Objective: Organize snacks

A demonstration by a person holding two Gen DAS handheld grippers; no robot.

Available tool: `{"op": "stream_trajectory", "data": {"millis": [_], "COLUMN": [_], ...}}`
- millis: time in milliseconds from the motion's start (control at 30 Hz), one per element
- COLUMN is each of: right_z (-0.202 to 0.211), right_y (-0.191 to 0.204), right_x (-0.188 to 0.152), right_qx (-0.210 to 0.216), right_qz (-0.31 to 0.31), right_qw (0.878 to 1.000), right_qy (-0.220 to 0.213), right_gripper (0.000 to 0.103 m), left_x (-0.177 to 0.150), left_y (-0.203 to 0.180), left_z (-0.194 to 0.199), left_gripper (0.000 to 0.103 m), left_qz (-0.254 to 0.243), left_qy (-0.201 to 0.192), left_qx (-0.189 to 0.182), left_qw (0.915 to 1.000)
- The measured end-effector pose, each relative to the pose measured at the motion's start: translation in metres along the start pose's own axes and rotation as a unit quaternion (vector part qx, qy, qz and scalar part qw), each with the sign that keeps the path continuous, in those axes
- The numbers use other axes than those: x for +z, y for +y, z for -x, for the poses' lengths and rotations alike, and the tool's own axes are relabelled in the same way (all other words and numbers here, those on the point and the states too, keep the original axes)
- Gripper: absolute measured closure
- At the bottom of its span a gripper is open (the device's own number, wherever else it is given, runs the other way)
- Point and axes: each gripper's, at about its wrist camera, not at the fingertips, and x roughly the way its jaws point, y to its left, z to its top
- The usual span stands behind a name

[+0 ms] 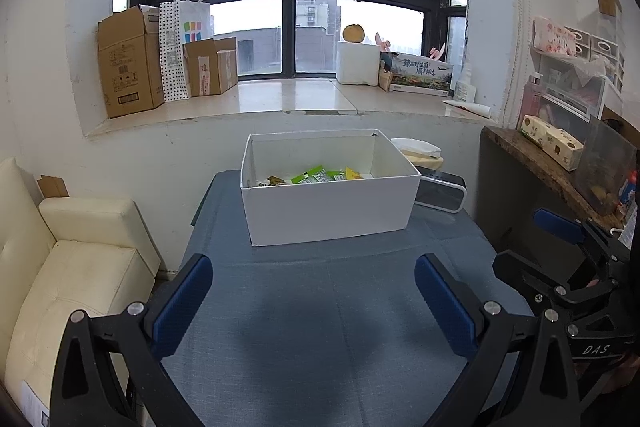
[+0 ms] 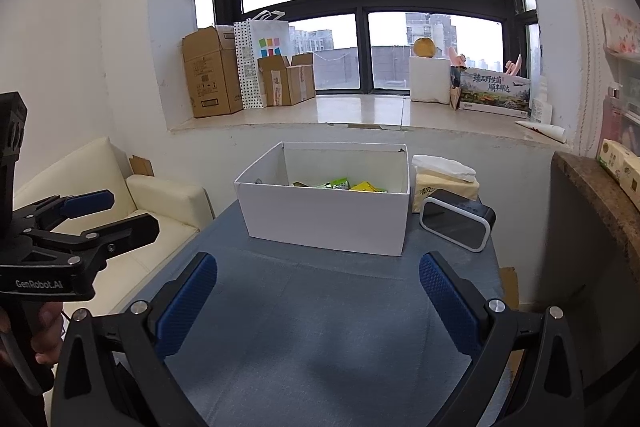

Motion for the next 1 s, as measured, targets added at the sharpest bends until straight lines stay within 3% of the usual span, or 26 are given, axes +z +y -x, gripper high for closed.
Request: {"op": "stream_trajectory", "data": {"millis": [1000], "right_z": [-0.0028], "right_y": [-0.0038], "right_x": [0.0006], "right_qx": [0.003], "right_qz": [-0.012], "right_qw": [1.000], "right_qy": [0.006], "right_gripper": [0.000], "left_x": [-0.0085], "left_y": [0.0048], "left_z": [-0.0032], "left_gripper": [0.000], "left_qz": [0.005], "left_qy": [0.008], "left_qx": [-0.015], "left_qw": [0.9998]}}
